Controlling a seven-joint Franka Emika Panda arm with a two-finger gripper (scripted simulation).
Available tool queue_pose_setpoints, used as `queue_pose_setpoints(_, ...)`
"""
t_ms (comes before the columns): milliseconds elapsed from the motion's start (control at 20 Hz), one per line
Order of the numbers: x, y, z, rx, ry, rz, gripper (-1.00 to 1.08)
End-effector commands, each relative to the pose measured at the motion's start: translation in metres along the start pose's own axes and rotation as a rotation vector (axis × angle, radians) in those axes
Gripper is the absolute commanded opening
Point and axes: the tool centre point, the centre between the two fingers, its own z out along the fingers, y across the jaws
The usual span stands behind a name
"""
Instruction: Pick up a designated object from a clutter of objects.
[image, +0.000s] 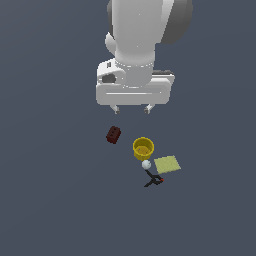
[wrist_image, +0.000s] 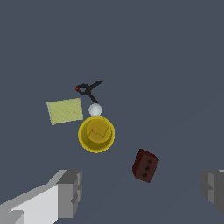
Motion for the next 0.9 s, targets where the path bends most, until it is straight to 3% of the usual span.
queue_pose_setpoints(0, 0.000, 0.000, 0.000, 0.000, 0.000, 0.000, 1.00)
queue_pose_setpoints(500, 0.007, 0.010, 0.000, 0.026, 0.010, 0.056, 1.00)
queue_pose_setpoints(850, 0.011, 0.008, 0.005, 0.021, 0.009, 0.020, 1.00)
